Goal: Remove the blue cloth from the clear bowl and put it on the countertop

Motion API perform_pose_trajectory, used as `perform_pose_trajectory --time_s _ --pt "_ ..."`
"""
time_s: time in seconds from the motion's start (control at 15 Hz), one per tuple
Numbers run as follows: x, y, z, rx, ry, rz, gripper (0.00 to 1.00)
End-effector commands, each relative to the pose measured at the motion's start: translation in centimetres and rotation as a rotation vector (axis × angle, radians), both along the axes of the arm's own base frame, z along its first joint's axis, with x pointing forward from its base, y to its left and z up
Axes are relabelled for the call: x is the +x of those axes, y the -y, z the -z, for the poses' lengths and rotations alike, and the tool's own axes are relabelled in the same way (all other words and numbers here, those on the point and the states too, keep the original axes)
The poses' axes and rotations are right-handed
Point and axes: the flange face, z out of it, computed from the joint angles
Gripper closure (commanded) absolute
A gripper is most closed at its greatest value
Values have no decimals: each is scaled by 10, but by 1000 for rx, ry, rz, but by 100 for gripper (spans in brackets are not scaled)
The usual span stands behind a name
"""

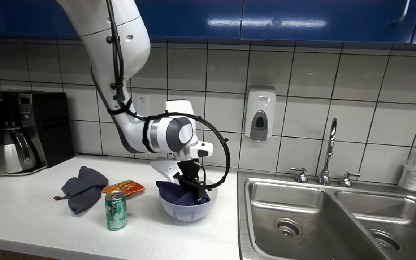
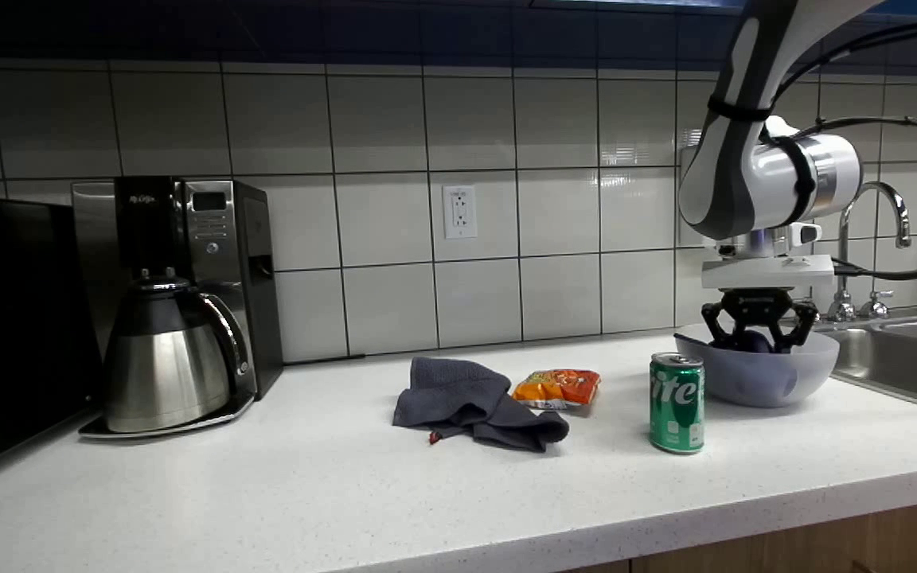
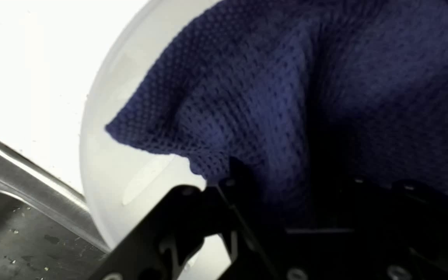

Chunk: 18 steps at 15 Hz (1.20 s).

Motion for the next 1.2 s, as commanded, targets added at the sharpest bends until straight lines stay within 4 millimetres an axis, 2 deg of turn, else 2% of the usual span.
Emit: perform_pose_trajectory --time_s 0.0,0.13,0.2,0.4,0.6,0.8,1.13 --pt "-4 -1 -7 -7 20 -18 82" --pt "-5 -2 -7 -6 20 -18 97" --pt "-6 -3 -8 -5 21 -17 100" --pt "-10 -17 -21 10 32 -21 99" --pt "-17 -36 -42 18 58 -44 99" --pt "-29 -52 -77 30 99 -63 99" --pt "-45 -52 -144 -29 200 -80 99"
